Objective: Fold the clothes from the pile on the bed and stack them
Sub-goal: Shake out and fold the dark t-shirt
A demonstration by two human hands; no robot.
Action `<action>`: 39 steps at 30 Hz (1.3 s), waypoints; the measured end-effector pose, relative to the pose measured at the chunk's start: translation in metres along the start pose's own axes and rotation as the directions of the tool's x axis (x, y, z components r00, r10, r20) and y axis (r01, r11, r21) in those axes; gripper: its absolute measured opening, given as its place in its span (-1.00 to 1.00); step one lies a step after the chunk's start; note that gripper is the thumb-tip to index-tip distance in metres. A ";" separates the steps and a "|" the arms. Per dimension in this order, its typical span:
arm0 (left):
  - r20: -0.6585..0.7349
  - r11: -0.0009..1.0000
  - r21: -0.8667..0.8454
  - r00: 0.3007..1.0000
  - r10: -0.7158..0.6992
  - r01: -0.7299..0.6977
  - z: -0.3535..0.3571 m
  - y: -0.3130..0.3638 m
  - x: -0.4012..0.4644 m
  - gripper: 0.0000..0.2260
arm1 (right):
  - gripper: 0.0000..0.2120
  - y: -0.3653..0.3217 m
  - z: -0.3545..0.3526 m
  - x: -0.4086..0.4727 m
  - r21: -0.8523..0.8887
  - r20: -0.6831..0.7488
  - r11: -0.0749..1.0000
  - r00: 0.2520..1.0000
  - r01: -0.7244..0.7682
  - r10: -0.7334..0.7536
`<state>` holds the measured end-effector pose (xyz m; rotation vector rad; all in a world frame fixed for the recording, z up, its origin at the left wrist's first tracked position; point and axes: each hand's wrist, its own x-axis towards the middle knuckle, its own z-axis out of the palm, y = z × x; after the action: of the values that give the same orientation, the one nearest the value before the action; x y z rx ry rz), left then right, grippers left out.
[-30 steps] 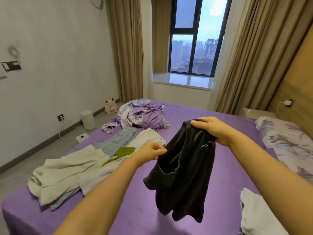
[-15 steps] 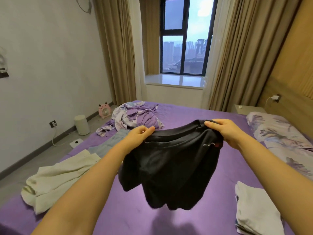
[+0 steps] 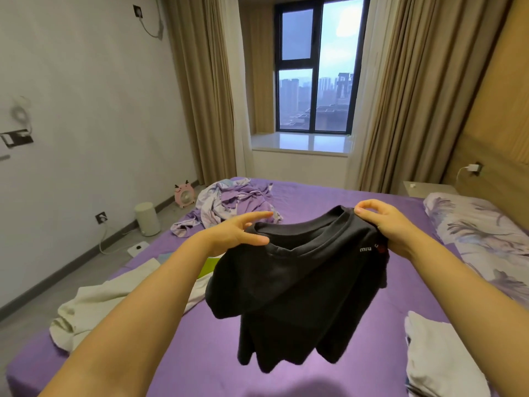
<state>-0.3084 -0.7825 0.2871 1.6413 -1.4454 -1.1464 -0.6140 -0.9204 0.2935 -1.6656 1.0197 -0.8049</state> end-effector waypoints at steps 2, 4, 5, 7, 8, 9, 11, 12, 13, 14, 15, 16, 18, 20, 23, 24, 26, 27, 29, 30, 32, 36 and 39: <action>-0.035 0.996 0.061 0.997 -0.066 0.068 0.012 0.009 0.001 -0.41 | -0.88 -0.011 0.007 -0.002 0.057 0.044 0.998 0.999 0.023 -0.025; -0.051 0.997 0.042 0.996 -0.067 0.070 0.024 0.019 0.004 -0.54 | -0.89 -0.020 0.016 -0.002 0.102 0.087 0.995 0.996 0.020 -0.029; -0.079 1.000 0.017 0.997 -0.021 0.023 0.030 0.024 0.007 -0.65 | -0.91 -0.024 0.021 -0.002 0.118 0.103 0.993 0.994 0.019 -0.031; -0.193 0.993 0.000 0.974 0.116 -0.118 0.037 0.031 0.011 -0.79 | -0.95 -0.032 0.028 -0.001 0.173 0.119 0.985 0.992 0.025 -0.046; -0.240 0.982 0.022 0.953 0.187 -0.187 0.038 0.033 0.013 -0.82 | -0.95 -0.036 0.030 -0.001 0.200 0.116 0.979 0.992 0.031 -0.055; -0.250 0.968 0.055 0.935 0.250 -0.244 0.038 0.034 0.013 -0.85 | -0.94 -0.039 0.029 0.000 0.217 0.108 0.975 0.992 0.041 -0.066; -0.169 0.938 0.142 0.926 0.336 -0.315 0.038 0.034 0.008 -0.86 | -0.90 -0.047 0.023 0.001 0.236 0.085 0.969 0.992 0.070 -0.092; -0.110 0.928 0.191 0.933 0.344 -0.319 0.038 0.033 0.004 -0.85 | -0.88 -0.051 0.018 0.002 0.241 0.074 0.967 0.992 0.084 -0.104; -0.055 0.919 0.238 0.940 0.336 -0.315 0.038 0.032 0.001 -0.86 | -0.86 -0.055 0.014 0.003 0.240 0.059 0.966 0.992 0.097 -0.114; -0.009 0.909 0.280 0.946 0.323 -0.308 0.038 0.031 -0.002 -0.89 | -0.86 -0.058 0.010 0.004 0.235 0.037 0.966 0.992 0.106 -0.118; 0.023 0.902 0.320 0.954 0.299 -0.291 0.039 0.028 -0.002 -0.92 | -0.87 -0.059 0.006 0.006 0.225 0.014 0.968 0.993 0.111 -0.117; 0.043 0.894 0.365 0.964 0.262 -0.260 0.040 0.026 -0.001 -0.93 | -0.87 -0.060 0.004 0.007 0.205 -0.007 0.973 0.994 0.110 -0.110; 0.052 0.852 0.500 0.987 0.153 -0.159 0.044 0.022 0.005 -0.84 | -0.89 -0.056 0.000 0.011 0.139 -0.040 0.985 0.994 0.102 -0.098; 0.028 0.796 0.595 0.993 0.111 -0.106 0.046 0.023 0.009 -0.85 | -0.88 -0.049 0.000 0.013 0.065 -0.075 0.994 0.993 0.094 -0.089; 0.040 0.915 0.352 0.980 0.196 -0.197 0.049 0.033 0.004 -0.95 | -0.88 -0.037 -0.001 0.013 -0.060 -0.101 0.991 0.987 0.116 -0.122; 0.033 0.949 0.220 0.974 0.225 -0.227 0.049 0.038 0.003 -0.96 | -0.88 -0.034 -0.002 0.012 -0.100 -0.084 0.987 0.987 0.129 -0.138; 0.000 0.967 0.022 0.967 0.254 -0.254 0.051 0.049 0.003 -0.97 | -0.88 -0.029 0.001 0.009 -0.144 -0.028 0.979 0.989 0.142 -0.147; -0.010 0.966 -0.033 0.966 0.257 -0.258 0.053 0.056 0.004 -0.97 | -0.87 -0.027 0.004 0.009 -0.155 -0.001 0.975 0.987 0.157 -0.159; -0.044 0.962 -0.056 0.963 0.265 -0.268 0.063 0.070 0.009 -0.99 | -0.84 -0.025 0.014 0.006 -0.198 0.041 0.959 0.980 0.201 -0.196; -0.084 0.961 -0.054 0.960 0.267 -0.272 0.069 0.077 0.013 -0.96 | -0.84 -0.025 0.020 0.005 -0.217 0.067 0.952 0.976 0.218 -0.208; -0.205 0.959 -0.075 0.945 0.253 -0.273 0.080 0.087 0.022 -0.92 | -0.85 -0.025 0.030 0.001 -0.190 0.127 0.954 0.969 0.233 -0.211; -0.326 0.951 -0.199 0.931 0.165 -0.239 0.093 0.092 0.038 -0.89 | -0.85 -0.024 0.040 -0.005 -0.031 0.077 0.980 0.978 0.195 -0.193; -0.388 0.939 -0.218 0.906 0.167 -0.266 0.095 0.089 0.046 -0.89 | -0.92 -0.018 0.040 -0.009 0.018 0.030 0.987 0.986 0.162 -0.162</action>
<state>-0.4310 -0.8368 0.3210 1.3746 -1.1452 -0.8147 -0.5788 -0.8931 0.2984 -1.7586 0.8620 -0.8878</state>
